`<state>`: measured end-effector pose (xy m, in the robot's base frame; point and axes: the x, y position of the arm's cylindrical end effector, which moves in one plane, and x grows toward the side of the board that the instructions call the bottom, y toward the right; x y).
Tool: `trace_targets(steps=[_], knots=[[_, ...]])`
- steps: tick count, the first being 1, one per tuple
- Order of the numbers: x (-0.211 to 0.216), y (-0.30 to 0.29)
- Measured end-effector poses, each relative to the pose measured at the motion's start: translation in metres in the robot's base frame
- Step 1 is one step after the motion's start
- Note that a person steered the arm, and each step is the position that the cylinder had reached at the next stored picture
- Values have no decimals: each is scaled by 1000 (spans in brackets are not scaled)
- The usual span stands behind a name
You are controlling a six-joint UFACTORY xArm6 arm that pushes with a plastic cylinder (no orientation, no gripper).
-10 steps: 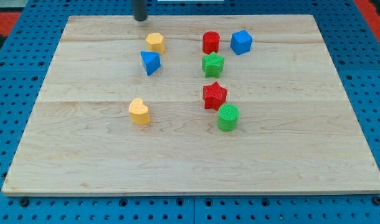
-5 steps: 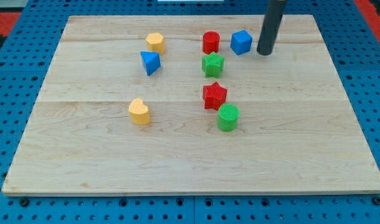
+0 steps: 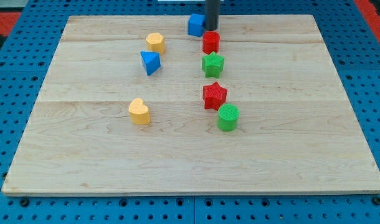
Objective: Place the blue cube in between the blue triangle and yellow heart
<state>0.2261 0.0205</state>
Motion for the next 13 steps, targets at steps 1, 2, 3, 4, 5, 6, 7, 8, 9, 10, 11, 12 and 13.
trace_targets(steps=[1, 2, 3, 4, 5, 6, 7, 8, 9, 10, 11, 12, 13], knots=[[-24, -22], [-31, -44], [-5, -82], [-3, -104], [12, -122], [37, -129], [41, -186], [46, -217], [66, -231], [99, -227], [135, -259], [144, -249], [117, -260]])
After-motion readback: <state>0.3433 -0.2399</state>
